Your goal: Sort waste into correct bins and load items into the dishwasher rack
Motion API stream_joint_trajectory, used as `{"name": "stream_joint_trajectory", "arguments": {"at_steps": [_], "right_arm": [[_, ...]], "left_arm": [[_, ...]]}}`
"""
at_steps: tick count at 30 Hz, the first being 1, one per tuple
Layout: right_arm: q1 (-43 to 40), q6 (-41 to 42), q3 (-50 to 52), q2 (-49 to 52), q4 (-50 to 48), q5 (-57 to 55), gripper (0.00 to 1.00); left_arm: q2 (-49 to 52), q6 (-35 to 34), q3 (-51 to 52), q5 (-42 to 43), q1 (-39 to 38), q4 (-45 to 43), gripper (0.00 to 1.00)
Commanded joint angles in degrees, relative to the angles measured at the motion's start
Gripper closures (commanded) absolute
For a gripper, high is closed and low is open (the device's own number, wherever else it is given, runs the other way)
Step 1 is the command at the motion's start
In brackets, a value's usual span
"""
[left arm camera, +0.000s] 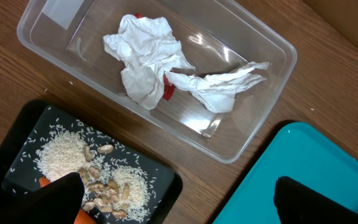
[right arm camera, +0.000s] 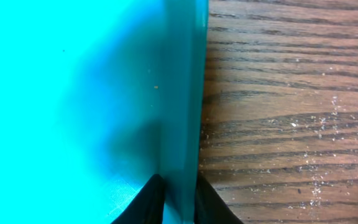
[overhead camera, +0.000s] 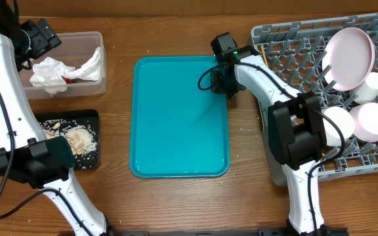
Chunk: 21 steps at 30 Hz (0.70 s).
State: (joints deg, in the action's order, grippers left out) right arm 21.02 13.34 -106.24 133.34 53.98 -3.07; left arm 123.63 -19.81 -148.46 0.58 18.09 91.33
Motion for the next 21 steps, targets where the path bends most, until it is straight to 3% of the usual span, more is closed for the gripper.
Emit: {"name": "stream_joint_trajectory", "arguments": {"at_steps": [1, 6, 9, 15, 17, 21], "right_arm": [[-0.5, -3.0, 1.2, 0.4, -0.4, 1.4, 0.83], [-0.5, -1.6, 1.2, 0.4, -0.8, 1.3, 0.84], [-0.5, -3.0, 1.2, 0.4, -0.8, 2.0, 0.89], [-0.5, -2.8, 1.2, 0.4, -0.6, 2.1, 0.87], [-0.5, -1.7, 1.2, 0.4, -0.6, 2.1, 0.82], [-0.5, 0.0, 1.0, 0.4, -0.2, 2.1, 0.60]], "left_arm": [[-1.9, -1.0, 0.2, -0.6, -0.2, 0.1, 0.00], [-1.9, -1.0, 0.2, -0.6, -0.2, 0.1, 0.00], [-1.9, -1.0, 0.2, -0.6, -0.2, 0.1, 0.00], [-1.9, -1.0, 0.2, -0.6, -0.2, 0.1, 0.00], [-1.9, -1.0, 0.2, -0.6, -0.2, 0.1, 0.00], [-1.9, -1.0, 0.2, -0.6, -0.2, 0.1, 0.00]]}}
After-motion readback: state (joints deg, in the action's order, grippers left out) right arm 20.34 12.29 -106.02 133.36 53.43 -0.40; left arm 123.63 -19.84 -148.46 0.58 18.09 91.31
